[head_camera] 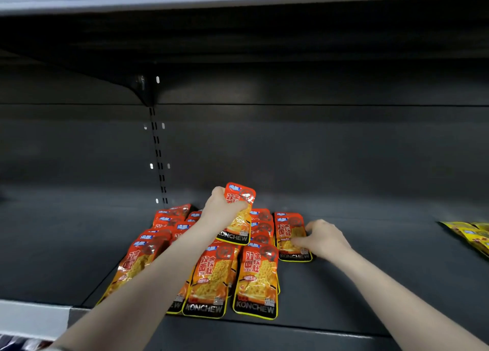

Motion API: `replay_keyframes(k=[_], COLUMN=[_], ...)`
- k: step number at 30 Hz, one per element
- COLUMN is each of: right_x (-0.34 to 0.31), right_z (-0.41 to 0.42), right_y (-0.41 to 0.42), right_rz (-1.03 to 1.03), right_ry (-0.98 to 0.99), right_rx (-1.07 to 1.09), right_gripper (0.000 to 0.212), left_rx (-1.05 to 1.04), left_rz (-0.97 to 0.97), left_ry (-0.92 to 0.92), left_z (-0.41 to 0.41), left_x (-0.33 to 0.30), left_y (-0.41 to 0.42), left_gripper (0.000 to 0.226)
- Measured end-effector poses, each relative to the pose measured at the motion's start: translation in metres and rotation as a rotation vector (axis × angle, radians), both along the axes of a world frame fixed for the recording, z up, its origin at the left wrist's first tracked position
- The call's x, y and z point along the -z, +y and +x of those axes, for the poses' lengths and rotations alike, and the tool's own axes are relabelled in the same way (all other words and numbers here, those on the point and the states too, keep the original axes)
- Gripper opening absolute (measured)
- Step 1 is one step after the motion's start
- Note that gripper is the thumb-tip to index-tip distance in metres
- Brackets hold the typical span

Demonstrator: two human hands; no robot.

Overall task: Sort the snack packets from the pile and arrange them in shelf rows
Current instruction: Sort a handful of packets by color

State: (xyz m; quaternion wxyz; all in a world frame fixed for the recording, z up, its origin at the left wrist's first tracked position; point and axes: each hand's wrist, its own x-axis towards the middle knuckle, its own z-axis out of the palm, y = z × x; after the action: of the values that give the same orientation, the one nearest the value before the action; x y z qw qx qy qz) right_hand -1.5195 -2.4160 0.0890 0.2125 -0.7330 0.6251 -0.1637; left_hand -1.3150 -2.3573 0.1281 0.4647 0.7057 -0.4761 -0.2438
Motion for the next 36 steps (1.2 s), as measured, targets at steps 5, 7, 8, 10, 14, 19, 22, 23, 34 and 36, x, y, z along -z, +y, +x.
replay_keyframes(k=[5,7,8,10,14,19,22,23,34,36], right_x=[-0.003,-0.003,-0.002,-0.001,-0.002,-0.005,-0.003,-0.003,0.009,0.013], right_z=[0.006,0.004,0.002,-0.004,-0.03,-0.071,-0.091,-0.095,-0.113,-0.114], right_y=[0.002,0.0,-0.001,-0.002,0.0,0.004,0.007,0.007,-0.005,-0.006], right_rz=[-0.033,-0.028,-0.024,-0.026,-0.049,-0.065,-0.05,-0.044,-0.081,-0.103], right_ry=[0.035,0.031,0.015,-0.046,-0.157,-0.217,-0.232,-0.232,-0.222,-0.211], right_rx=[0.013,0.013,0.015,0.033,0.129,0.227,0.254,0.256,0.231,0.231], right_gripper=[0.034,0.033,0.033,0.038,0.04,0.041,0.04,0.04,0.039,0.036], left_rx=[0.016,0.025,0.034,0.061,0.127,0.194,0.252,0.278,0.36,0.357], left_rz=[0.012,0.017,0.02,0.029,0.035,0.034,0.032,0.031,0.02,0.03], left_ry=[0.045,0.052,0.055,0.057,0.037,0.05,0.024,0.003,-0.358,-0.414], left_z=[-0.003,-0.004,-0.005,-0.007,-0.015,-0.033,-0.048,-0.053,-0.072,-0.07], left_x=[-0.002,-0.002,-0.002,-0.002,-0.001,0.002,0.004,0.004,0.001,0.006], left_y=[-0.004,-0.006,-0.006,-0.006,-0.005,-0.002,0.001,0.001,-0.022,-0.028], left_gripper=[0.049,0.051,0.052,0.054,0.055,0.056,0.063,0.067,0.031,0.031])
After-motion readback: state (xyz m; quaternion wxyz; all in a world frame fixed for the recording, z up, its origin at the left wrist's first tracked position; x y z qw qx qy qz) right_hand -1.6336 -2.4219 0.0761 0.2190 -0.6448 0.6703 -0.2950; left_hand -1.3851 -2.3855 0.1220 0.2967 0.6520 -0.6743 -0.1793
